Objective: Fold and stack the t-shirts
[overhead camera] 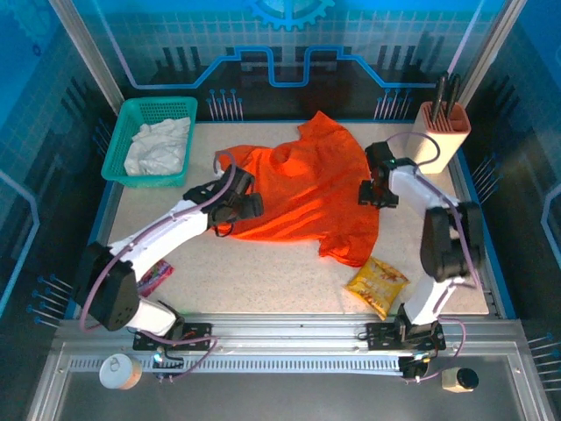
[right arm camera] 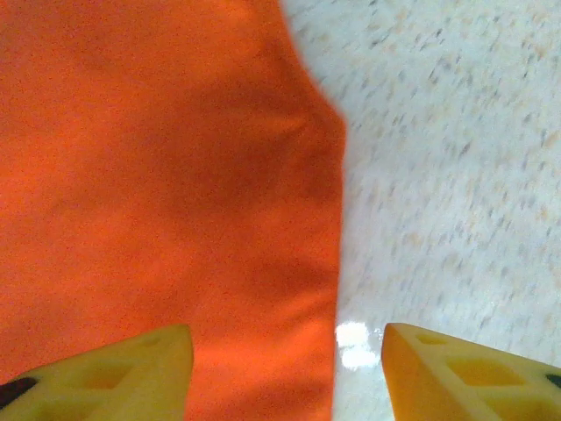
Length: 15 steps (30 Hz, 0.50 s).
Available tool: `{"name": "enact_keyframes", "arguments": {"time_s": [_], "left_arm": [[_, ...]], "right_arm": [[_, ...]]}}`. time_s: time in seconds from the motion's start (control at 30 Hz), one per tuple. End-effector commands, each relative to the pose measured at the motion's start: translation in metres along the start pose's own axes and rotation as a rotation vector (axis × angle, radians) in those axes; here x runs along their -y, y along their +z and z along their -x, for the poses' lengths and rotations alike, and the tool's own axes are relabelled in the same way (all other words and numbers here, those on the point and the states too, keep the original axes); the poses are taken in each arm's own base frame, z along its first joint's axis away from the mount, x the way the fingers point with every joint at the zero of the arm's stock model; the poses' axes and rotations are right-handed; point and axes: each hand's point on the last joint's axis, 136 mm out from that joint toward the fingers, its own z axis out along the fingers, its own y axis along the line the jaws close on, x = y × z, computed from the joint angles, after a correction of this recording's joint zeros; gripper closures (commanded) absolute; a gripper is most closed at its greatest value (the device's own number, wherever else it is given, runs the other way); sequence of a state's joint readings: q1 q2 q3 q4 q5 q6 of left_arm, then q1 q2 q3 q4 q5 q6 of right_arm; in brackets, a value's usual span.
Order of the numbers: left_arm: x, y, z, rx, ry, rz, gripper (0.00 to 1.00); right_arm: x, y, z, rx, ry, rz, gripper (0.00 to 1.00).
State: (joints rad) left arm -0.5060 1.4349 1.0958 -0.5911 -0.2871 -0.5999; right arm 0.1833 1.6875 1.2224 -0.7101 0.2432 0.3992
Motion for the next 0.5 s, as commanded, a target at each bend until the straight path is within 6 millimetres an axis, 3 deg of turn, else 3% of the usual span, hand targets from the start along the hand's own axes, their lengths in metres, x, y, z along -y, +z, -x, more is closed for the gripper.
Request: {"name": "enact_keyframes", "arguments": {"time_s": [0.0, 0.13, 0.27, 0.47], "left_arm": [[-0.044, 0.013, -0.007, -0.055, -0.003, 0.145, 0.19], [-0.064, 0.053, -0.007, -0.103, -0.063, 0.162, 0.28], [-0.075, 0.085, -0.008, -0.153, -0.079, 0.214, 0.43], [-0.099, 0.095, -0.020, -0.163, -0.070, 0.326, 0.40]], "right_arm": [[-0.038, 0.000, -0.032, -0.015, 0.017, 0.137, 0.43], [-0.065, 0.015, -0.066, -0.082, 0.009, 0.199, 0.52], [-0.080, 0.037, -0.084, -0.140, 0.026, 0.220, 0.63], [-0.090, 0.045, -0.097, -0.164, 0.017, 0.200, 0.64]]}}
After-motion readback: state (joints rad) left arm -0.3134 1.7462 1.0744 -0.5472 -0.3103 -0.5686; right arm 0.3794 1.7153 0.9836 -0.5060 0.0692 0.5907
